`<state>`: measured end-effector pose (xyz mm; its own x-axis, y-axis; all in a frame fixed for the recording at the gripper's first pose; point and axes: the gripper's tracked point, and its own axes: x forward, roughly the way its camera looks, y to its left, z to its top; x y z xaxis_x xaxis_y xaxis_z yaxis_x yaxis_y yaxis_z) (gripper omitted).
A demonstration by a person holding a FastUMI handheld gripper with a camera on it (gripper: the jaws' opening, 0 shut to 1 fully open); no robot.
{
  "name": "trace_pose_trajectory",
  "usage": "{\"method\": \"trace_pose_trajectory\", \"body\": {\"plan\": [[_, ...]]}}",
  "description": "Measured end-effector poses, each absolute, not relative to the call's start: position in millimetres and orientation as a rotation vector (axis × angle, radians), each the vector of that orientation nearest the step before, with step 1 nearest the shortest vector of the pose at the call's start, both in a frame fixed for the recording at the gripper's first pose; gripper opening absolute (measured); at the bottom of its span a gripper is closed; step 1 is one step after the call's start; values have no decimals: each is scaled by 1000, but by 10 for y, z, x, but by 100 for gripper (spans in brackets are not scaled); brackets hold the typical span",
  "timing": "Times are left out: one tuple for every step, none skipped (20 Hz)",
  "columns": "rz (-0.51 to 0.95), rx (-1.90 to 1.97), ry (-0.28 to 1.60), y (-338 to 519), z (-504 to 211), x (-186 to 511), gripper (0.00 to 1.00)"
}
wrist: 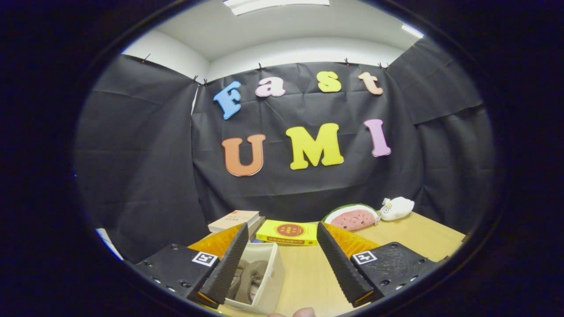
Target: Open the storage box then place both shoes into the box .Put the left shoe in first, then the right shoe, with the right side of both shoes facing outward in a uniform manner.
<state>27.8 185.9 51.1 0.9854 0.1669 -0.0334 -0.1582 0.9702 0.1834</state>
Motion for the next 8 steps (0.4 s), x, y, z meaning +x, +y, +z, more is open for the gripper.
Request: {"method": "trace_pose_trajectory", "body": {"plan": [[158, 171, 40, 1842, 522, 300, 95], [159, 168, 44, 1854, 494, 336, 95], [170, 174, 57, 1909, 450, 356, 95], [176, 179, 68, 1940, 415, 371, 95], [175, 180, 74, 1933, 400, 402, 95], [174, 185, 76, 1936, 393, 418, 95], [175, 190, 76, 1946, 405, 436, 95], [177, 197, 73, 1976, 402, 447, 95]]}}
